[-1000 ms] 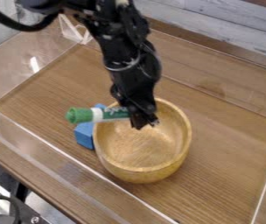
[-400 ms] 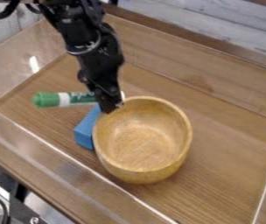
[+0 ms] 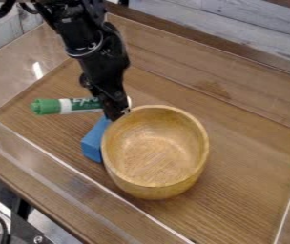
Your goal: Remove the green marker from inside the brown bowl and put it on the table
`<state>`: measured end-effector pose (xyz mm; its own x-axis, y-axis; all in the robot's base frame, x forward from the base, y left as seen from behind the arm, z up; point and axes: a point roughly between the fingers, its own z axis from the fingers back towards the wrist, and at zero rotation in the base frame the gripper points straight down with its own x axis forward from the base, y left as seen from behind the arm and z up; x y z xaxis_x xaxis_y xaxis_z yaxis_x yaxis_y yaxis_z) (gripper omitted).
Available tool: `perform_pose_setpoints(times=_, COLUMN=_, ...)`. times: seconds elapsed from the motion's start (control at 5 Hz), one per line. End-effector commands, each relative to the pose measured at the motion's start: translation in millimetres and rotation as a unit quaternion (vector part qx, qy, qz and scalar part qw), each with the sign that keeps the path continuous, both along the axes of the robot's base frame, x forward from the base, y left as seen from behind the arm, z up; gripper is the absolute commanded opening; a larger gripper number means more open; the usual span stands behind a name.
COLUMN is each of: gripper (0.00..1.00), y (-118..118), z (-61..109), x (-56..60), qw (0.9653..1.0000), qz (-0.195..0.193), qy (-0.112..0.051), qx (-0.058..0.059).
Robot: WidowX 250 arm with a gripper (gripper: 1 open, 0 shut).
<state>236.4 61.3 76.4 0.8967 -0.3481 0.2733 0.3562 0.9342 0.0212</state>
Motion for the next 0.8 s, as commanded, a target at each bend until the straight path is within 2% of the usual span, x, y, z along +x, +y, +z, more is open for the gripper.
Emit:
perform_pose_setpoints(times=0.0, gripper=0.0, y=6.3, z=10.3, x=4.9, qw=0.9998, qz=0.006, qy=-0.021, qx=0.006)
perform_pose_setpoints(times=0.6, gripper=0.0, y=16.3, z=7.4, x=4.0, qw=0.9997, qz=0.012, qy=-0.019, qx=0.004)
